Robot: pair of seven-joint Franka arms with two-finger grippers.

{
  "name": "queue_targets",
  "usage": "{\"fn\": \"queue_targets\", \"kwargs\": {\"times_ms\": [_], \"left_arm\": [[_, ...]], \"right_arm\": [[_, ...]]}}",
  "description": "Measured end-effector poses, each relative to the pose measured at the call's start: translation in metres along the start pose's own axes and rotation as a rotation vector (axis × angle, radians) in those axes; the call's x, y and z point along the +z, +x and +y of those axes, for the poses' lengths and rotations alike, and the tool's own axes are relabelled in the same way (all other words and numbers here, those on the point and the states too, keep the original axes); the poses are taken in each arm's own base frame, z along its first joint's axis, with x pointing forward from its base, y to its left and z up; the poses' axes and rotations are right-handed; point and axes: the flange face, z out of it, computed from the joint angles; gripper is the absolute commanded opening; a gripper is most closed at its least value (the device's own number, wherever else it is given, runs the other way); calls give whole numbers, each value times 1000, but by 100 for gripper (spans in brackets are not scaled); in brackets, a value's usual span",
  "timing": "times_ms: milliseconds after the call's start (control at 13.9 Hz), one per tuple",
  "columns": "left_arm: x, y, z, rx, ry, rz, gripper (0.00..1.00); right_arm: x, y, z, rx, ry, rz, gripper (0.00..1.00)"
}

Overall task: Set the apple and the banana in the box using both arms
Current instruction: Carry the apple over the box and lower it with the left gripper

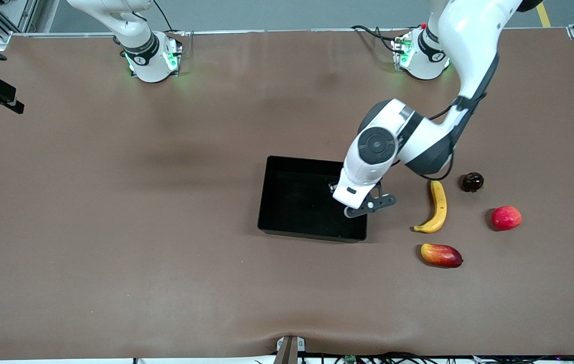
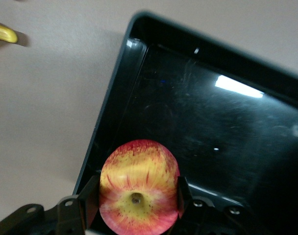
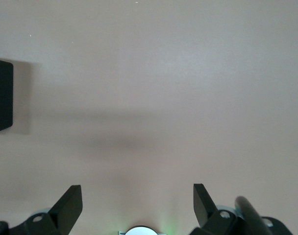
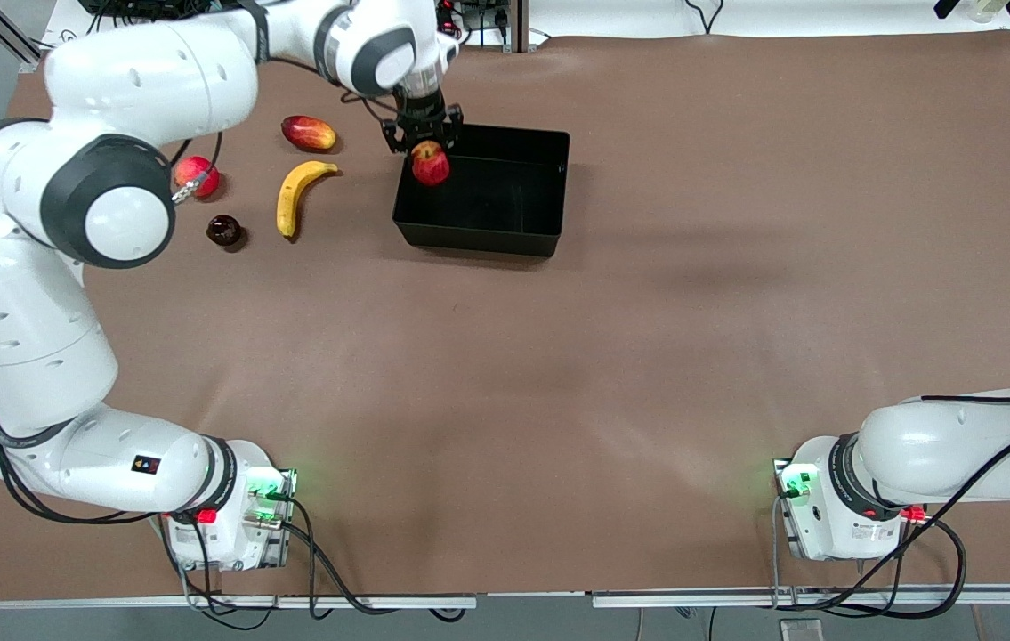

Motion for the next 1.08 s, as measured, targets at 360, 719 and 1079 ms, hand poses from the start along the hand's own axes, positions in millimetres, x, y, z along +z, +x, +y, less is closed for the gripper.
{"fn": "queue_targets", "kwargs": {"times_ms": [360,719,1079], "left_arm": [[49,-20,21,165,32,-47,0],[71,-35,34,203,46,-75,28],[76,-35,39,205,38,-75,100]], "right_arm": [[0,0,1,-4,-36,0,100],[0,0,2,-2,-35,0,100],[0,0,2,-2,-35,0,100]]}}
